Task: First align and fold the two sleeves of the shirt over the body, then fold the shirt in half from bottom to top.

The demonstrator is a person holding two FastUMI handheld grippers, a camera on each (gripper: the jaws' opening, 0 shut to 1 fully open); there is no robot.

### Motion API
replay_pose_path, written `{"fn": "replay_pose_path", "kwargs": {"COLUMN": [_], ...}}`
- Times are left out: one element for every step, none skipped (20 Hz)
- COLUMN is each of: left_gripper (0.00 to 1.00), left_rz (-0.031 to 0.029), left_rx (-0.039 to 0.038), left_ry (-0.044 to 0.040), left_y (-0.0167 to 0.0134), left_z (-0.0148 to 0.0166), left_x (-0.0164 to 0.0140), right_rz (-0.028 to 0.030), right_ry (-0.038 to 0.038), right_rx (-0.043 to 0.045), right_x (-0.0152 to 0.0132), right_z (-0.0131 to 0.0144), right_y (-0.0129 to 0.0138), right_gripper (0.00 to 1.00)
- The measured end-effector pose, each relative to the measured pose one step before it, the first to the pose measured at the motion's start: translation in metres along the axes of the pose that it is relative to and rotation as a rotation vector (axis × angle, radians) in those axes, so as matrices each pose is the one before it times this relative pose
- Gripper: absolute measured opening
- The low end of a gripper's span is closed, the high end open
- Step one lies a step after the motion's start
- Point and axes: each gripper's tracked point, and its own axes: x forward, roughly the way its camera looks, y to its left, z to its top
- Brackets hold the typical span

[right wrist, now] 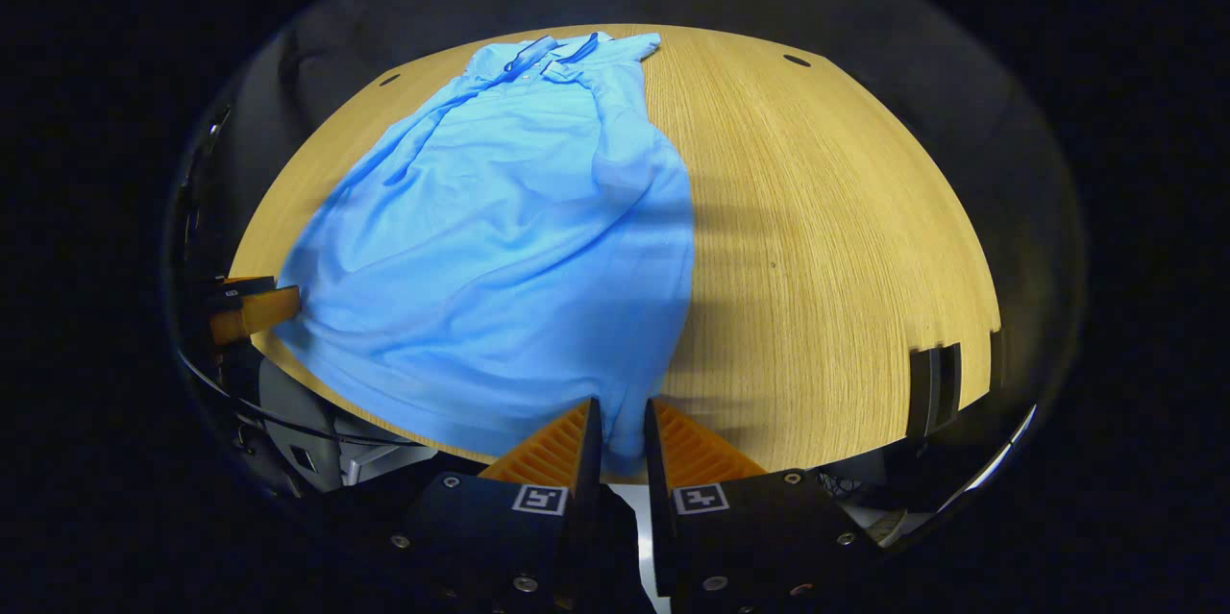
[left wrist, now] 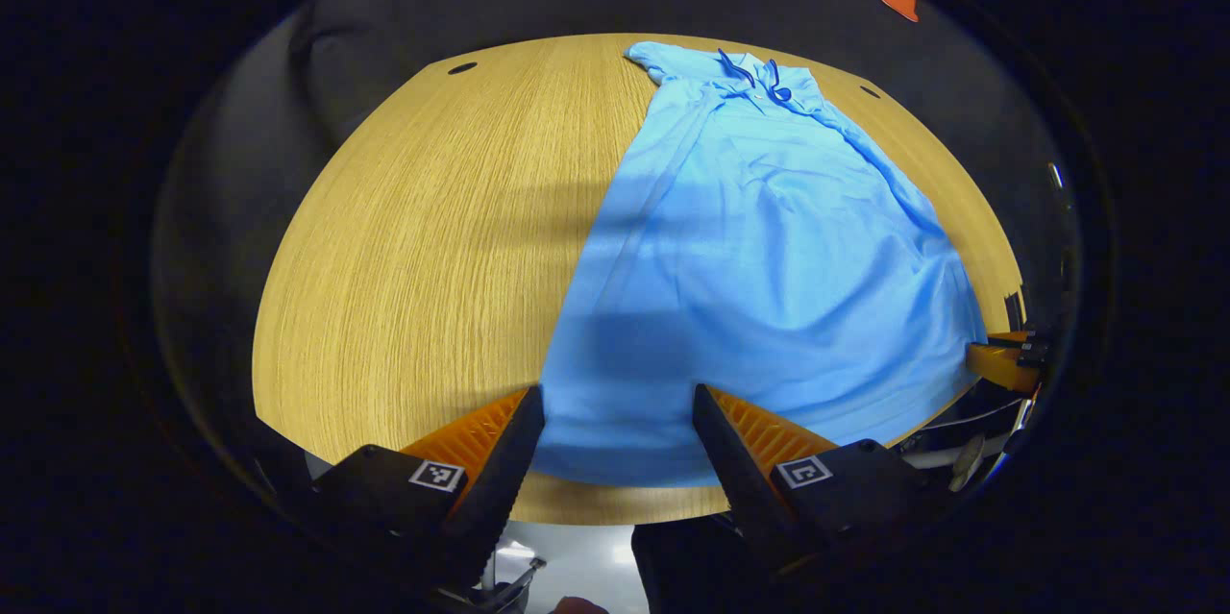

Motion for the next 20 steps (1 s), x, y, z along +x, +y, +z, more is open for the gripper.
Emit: {"fn": "replay_pose_path", "kwargs": {"left_gripper": [1.0,1.0,1.0,0.99,1.0,1.0,0.99,1.0,0.93,0.65,0.37,0.09,0.1,0.09,0.1,0.06,0.06,0.06,0.06,0.06], "left_rz": [0.027,0.00113,-0.01658,-0.02516,-0.00296,-0.00127,0.00017,-0.01024,-0.00054,-0.0099,0.01368,-0.00019,-0.03513,-0.0261,-0.01146,-0.01371,-0.00835,-0.00292,-0.00616,-0.0067], "left_rx": [0.004,0.00219,-0.01635,-0.02371,-0.00432,0.01213,0.0108,-0.00406,0.00967,0.0157,0.00036,0.0121,0.00501,-0.00355,0.00053,-0.00028,0.00186,0.00397,0.00051,-0.00167], "left_ry": [-0.03245,0.01606,0.02526,-0.01599,0.01504,-0.00914,0.00226,-0.00362,-0.00285,-0.0019,-0.00055,0.00944,-0.00039,-0.01148,-0.01312,-0.01051,-0.017,-0.01905,-0.01856,-0.01913], "left_y": [0.00959,0.00371,-0.00268,-0.00477,-0.00223,-0.0028,-0.00173,-0.00484,-0.00633,-0.00873,-0.00655,-0.0074,-0.0134,-0.00962,-0.00598,-0.00405,-0.00215,-0.00007,0.00001,-0.00067], "left_z": [0.00513,-0.00342,-0.00383,0.00331,-0.00406,0.00059,-0.00167,0.00115,0.00016,0.00189,-0.0021,-0.00215,0.00208,0.00314,0.00484,0.00473,0.00692,0.01008,0.00971,0.01076], "left_x": [-0.00026,0.00224,0.00261,0.00324,-0.00671,0.00458,-0.00368,0.00024,-0.00192,-0.00048,0.00181,-0.00048,-0.00021,-0.00316,-0.00136,-0.00216,-0.00635,-0.00343,-0.00482,-0.00283], "right_rz": [0.00411,0.00721,0.00236,0.00188,0.00329,0.00314,0.00583,0.00826,0.01139,0.00853,0.00816,0.00853,0.0192,0.02006,0.00936,0.01712,0.00664,0.01021,0.00192,0.00352], "right_ry": [-0.00121,-0.0024,-0.00014,0.0009,0.00178,0.00153,-0.00056,-0.00017,0.00026,0.00036,0.00697,0.00169,0.00544,0.00012,-0.00278,-0.01351,-0.01936,-0.01192,-0.02046,-0.0092], "right_rx": [-0.00553,-0.00209,0.00451,0.00888,0.0125,0.01801,0.0227,0.02028,0.00774,0.01125,0.01148,0.01729,0.02006,0.01705,0.00546,-0.00014,-0.00211,-0.00406,0.00133,0.00139], "right_x": [0.00017,0.0006,0.00012,-0.00091,0.00038,0.00054,0.00008,0.00084,-0.00136,0.00201,0.00029,-0.00121,-0.00076,-0.00137,-0.00175,-0.00328,-0.00296,-0.00225,-0.00282,-0.00149], "right_z": [0.00045,0.00006,0.00072,-0.00051,0.00038,0.00012,0.001,-0.00029,0.00012,0.00001,-0.00008,-0.00036,-0.00023,0.00027,0.00325,0.00506,0.00807,0.00756,0.01032,0.00851], "right_y": [0.00137,0.00028,-0.00042,-0.00118,-0.00168,-0.00007,-0.00094,0.00013,0.00044,-0.00009,0.00057,0.00069,0.00236,0.00412,0.00087,0.00268,0.00151,0.00259,0.00093,0.00081], "right_gripper": [0.25,0.2,0.2,0.16,0.14,0.1,0.08,0.04,0.04,0.03,0.02,0.02,0.02,0.01,0.01,0.01,0.01,0.01,0.01,0.01]}}
